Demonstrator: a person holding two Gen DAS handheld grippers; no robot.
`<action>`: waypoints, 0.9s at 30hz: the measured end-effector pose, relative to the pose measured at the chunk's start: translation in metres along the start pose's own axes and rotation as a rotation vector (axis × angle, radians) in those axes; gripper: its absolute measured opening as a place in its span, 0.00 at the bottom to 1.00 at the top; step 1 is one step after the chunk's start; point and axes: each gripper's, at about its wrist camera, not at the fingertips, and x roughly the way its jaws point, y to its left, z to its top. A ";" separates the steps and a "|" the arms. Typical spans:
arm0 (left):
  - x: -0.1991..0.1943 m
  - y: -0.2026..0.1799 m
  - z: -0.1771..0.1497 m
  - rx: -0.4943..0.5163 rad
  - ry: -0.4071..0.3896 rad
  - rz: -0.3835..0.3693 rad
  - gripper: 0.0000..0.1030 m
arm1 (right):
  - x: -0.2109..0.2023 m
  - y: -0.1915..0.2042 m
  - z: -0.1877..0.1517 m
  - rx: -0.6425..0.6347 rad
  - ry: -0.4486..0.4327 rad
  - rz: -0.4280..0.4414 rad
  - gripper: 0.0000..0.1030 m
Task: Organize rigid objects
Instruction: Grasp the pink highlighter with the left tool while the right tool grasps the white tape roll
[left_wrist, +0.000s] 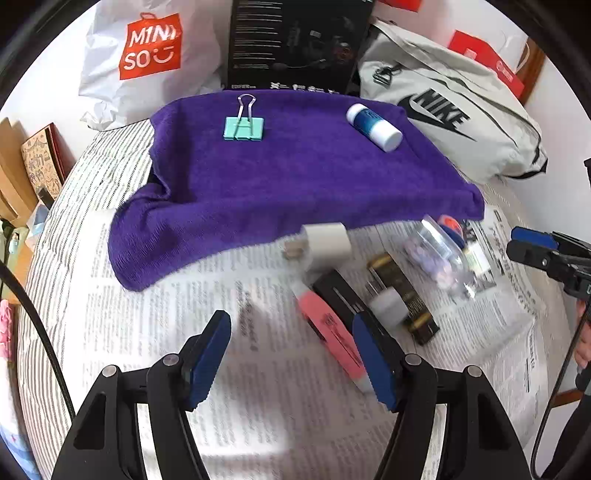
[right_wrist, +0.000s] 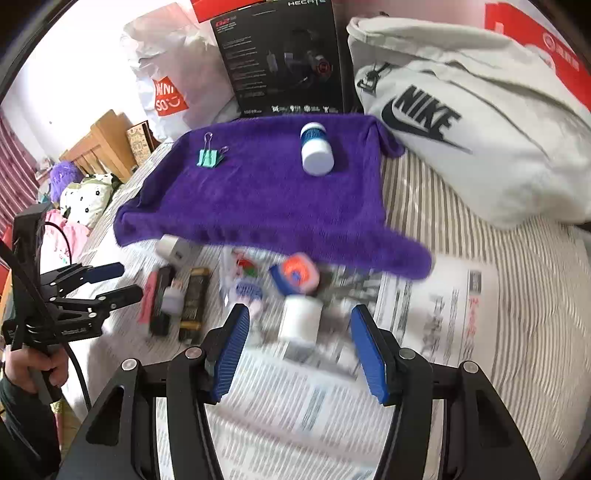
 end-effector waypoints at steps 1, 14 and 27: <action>0.002 -0.004 -0.001 0.006 0.006 0.001 0.65 | -0.001 0.001 -0.006 0.008 0.001 0.004 0.56; 0.006 -0.014 -0.013 0.066 0.036 0.105 0.65 | -0.004 0.005 -0.030 0.025 0.014 0.024 0.56; 0.018 -0.021 -0.011 0.089 0.047 0.153 0.64 | 0.002 -0.007 -0.034 0.072 0.008 0.016 0.55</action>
